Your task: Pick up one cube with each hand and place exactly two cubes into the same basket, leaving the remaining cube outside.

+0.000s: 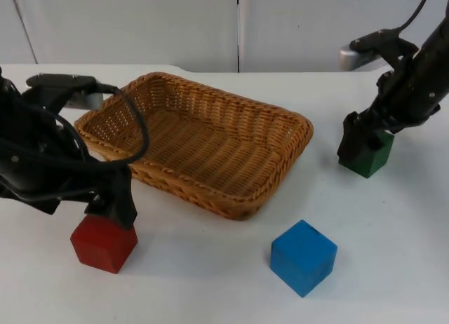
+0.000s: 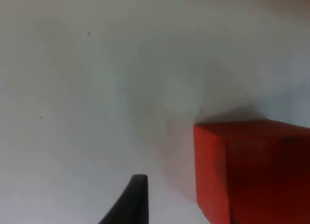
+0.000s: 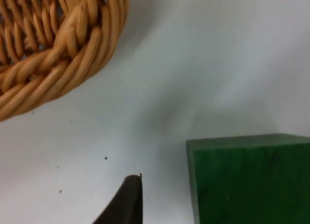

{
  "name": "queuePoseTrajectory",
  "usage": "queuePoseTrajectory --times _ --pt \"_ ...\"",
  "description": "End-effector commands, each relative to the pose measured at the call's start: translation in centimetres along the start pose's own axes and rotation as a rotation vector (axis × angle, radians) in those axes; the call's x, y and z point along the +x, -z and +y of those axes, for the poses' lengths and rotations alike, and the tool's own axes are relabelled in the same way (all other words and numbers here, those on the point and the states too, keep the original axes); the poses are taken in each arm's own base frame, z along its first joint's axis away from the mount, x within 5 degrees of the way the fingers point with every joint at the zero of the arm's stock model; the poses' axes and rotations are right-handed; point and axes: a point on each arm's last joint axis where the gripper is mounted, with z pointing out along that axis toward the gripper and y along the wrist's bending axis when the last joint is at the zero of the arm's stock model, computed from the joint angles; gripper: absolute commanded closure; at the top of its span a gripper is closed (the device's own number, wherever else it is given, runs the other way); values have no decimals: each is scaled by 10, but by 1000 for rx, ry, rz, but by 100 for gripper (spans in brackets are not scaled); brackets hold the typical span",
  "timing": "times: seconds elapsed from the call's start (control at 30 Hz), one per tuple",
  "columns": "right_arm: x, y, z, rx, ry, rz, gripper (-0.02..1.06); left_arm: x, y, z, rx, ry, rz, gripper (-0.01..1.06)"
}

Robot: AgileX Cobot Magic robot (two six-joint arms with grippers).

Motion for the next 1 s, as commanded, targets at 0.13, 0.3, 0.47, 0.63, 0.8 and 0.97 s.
queuePoseTrajectory --times 0.13,0.3,0.47,0.63,0.8,0.97 --pt "2 -10 1 -6 -1 9 -1 0 -11 2 -8 10 12 0" --pt "5 -17 1 -12 -4 24 -1 3 -24 5 -16 17 36 0" --pt "8 -22 2 -19 -4 37 -1 5 -31 7 -21 24 48 0" --pt "9 -24 2 -20 -4 43 -1 5 -32 7 -22 26 46 0" --pt "9 -24 2 -21 -4 44 -1 4 -32 7 -19 34 44 0" --pt "10 -24 2 -24 -4 47 3 4 -32 7 -20 34 43 1"
